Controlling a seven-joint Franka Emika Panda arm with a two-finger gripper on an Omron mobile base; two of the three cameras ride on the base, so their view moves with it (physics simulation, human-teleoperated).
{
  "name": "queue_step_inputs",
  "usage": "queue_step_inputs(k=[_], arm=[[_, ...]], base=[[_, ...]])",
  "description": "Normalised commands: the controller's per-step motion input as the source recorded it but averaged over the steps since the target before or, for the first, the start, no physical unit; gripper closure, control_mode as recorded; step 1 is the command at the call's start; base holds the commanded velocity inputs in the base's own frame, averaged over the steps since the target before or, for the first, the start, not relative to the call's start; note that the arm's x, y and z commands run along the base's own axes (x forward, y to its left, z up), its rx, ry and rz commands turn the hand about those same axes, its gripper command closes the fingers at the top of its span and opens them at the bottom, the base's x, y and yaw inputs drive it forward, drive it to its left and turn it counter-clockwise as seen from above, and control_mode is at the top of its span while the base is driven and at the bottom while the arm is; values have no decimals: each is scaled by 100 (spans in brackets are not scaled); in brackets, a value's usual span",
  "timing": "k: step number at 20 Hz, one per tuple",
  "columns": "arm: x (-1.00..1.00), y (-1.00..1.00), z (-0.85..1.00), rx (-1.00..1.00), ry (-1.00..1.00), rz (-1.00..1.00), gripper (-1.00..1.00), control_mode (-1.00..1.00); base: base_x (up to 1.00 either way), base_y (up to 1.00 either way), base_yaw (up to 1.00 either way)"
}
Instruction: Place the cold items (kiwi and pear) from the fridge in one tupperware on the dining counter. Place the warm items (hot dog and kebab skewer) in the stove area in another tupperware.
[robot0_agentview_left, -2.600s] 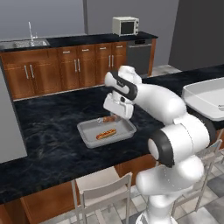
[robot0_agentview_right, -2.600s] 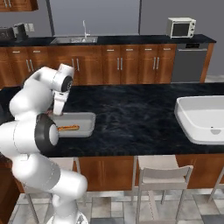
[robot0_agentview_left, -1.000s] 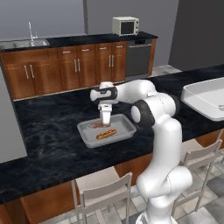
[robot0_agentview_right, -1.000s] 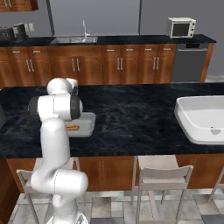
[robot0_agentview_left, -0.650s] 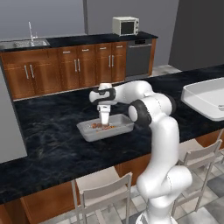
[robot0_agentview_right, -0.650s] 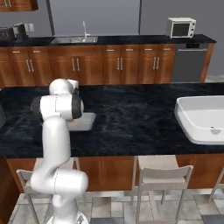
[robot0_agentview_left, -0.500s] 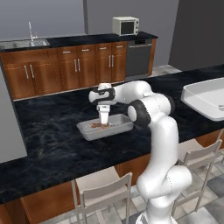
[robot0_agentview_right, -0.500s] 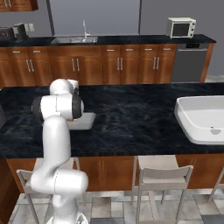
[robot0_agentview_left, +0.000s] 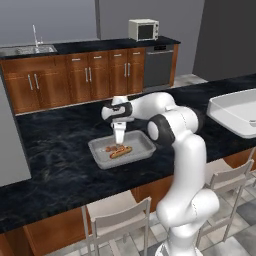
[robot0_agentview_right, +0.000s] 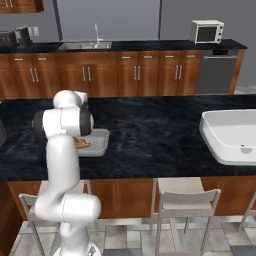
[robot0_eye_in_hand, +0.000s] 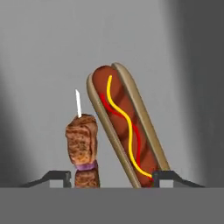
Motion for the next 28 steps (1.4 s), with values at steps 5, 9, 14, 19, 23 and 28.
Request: queue_step_inputs(k=[5,9,14,19,23,28], arm=[[-50,-10,4,0,-19,-6,-100,-100],[-76,-2,46,0,-25,-6,-100,-100],[-78,0,64,0,-29,0,-100,-100],[-95,0,65,0,-24,-4,-100,-100],[-92,0,68,0,-20,-2,-100,-100],[-89,-5,68,0,-18,-3,-100,-100]], base=[[0,0,0],[0,0,0],[0,0,0],[0,0,0],[0,0,0],[0,0,0]])
